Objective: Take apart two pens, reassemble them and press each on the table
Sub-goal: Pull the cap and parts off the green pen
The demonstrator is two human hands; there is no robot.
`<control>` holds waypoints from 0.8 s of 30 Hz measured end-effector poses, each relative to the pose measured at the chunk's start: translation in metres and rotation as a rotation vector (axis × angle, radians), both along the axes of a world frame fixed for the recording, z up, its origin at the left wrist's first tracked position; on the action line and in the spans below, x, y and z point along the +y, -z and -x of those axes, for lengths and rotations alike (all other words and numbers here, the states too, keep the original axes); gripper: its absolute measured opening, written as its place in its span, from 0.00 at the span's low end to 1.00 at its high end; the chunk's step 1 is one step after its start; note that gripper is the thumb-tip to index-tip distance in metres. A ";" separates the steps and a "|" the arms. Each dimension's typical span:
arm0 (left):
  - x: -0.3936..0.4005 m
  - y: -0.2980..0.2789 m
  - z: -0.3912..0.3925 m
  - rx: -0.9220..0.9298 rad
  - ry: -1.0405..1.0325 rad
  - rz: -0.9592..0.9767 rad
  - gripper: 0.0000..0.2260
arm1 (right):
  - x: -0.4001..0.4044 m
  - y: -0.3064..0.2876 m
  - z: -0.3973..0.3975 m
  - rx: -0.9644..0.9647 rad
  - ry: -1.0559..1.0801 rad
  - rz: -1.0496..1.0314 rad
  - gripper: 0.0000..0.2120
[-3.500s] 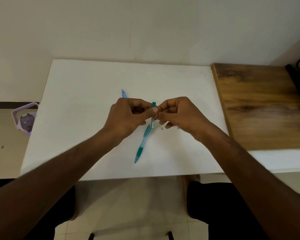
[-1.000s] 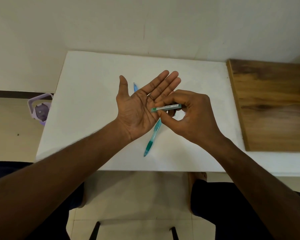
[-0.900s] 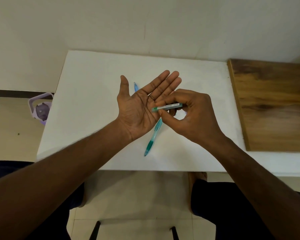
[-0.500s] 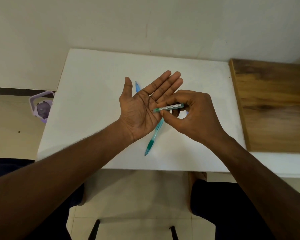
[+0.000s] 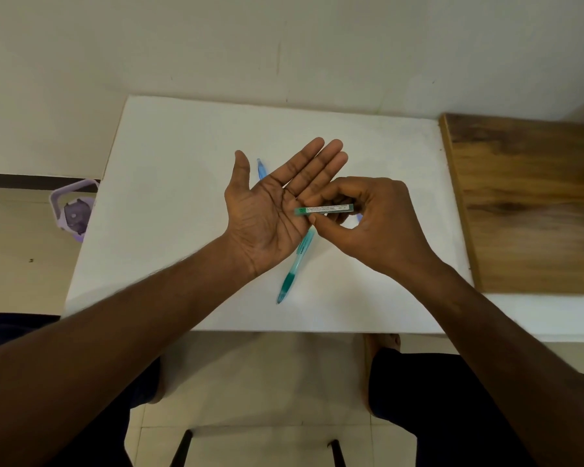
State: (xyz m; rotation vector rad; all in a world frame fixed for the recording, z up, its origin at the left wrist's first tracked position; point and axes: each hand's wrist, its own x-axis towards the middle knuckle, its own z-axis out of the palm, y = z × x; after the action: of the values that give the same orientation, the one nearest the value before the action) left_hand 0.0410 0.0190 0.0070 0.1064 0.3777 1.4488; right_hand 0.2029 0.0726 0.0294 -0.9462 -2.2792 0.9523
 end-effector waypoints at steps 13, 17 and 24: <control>0.003 -0.010 0.014 0.228 -0.071 0.215 0.38 | 0.003 -0.003 0.001 0.111 0.088 0.089 0.04; 0.003 -0.006 0.025 0.847 -0.208 0.514 0.15 | 0.014 -0.007 -0.008 0.144 0.142 0.133 0.05; -0.005 0.004 0.024 1.309 -0.136 0.291 0.10 | 0.033 -0.011 -0.018 0.168 0.239 0.086 0.05</control>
State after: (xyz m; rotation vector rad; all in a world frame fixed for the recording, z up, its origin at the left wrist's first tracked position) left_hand 0.0169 0.0137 0.0028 0.8160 1.6679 1.2653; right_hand 0.2213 0.1051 0.0407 -1.1021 -1.9494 0.9909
